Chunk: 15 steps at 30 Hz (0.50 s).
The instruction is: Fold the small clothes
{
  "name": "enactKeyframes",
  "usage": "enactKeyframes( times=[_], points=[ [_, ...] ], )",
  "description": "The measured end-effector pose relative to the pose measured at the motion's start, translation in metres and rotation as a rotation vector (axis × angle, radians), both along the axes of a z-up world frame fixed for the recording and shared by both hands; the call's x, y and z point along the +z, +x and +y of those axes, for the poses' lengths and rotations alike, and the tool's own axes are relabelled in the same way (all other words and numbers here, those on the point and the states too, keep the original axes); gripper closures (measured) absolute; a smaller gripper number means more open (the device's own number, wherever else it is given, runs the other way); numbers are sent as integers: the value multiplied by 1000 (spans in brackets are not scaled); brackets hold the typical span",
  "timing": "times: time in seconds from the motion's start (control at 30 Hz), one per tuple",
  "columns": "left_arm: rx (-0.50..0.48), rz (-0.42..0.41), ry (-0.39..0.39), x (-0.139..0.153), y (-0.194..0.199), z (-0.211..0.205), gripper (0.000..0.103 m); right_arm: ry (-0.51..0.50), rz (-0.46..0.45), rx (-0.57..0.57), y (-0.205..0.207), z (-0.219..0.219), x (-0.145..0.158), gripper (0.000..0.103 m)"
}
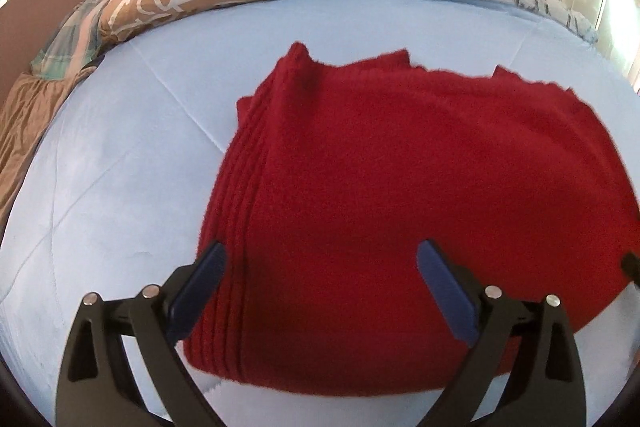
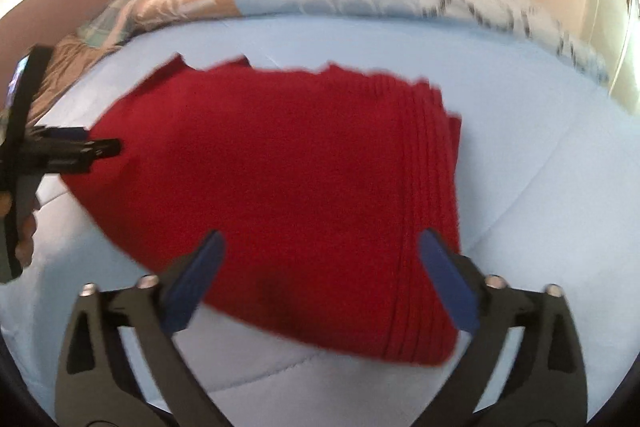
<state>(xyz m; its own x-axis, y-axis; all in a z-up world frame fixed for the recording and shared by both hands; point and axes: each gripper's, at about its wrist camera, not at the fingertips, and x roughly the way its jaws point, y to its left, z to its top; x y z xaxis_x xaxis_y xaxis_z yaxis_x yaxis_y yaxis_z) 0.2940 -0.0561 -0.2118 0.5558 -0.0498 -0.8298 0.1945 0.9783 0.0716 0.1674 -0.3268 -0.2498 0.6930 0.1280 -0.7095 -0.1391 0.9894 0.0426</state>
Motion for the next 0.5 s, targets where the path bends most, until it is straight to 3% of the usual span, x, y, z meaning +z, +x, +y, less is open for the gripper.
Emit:
enactKeyframes(
  times=[0.17,0.5],
  points=[
    [-2,-21,-6,23,-5,-5,5,10,4,-44,-26,-11,10,3],
    [-38,-73,-26,58,-20,-25,5,71,51,-235,-56,-49,-3,3]
  ],
)
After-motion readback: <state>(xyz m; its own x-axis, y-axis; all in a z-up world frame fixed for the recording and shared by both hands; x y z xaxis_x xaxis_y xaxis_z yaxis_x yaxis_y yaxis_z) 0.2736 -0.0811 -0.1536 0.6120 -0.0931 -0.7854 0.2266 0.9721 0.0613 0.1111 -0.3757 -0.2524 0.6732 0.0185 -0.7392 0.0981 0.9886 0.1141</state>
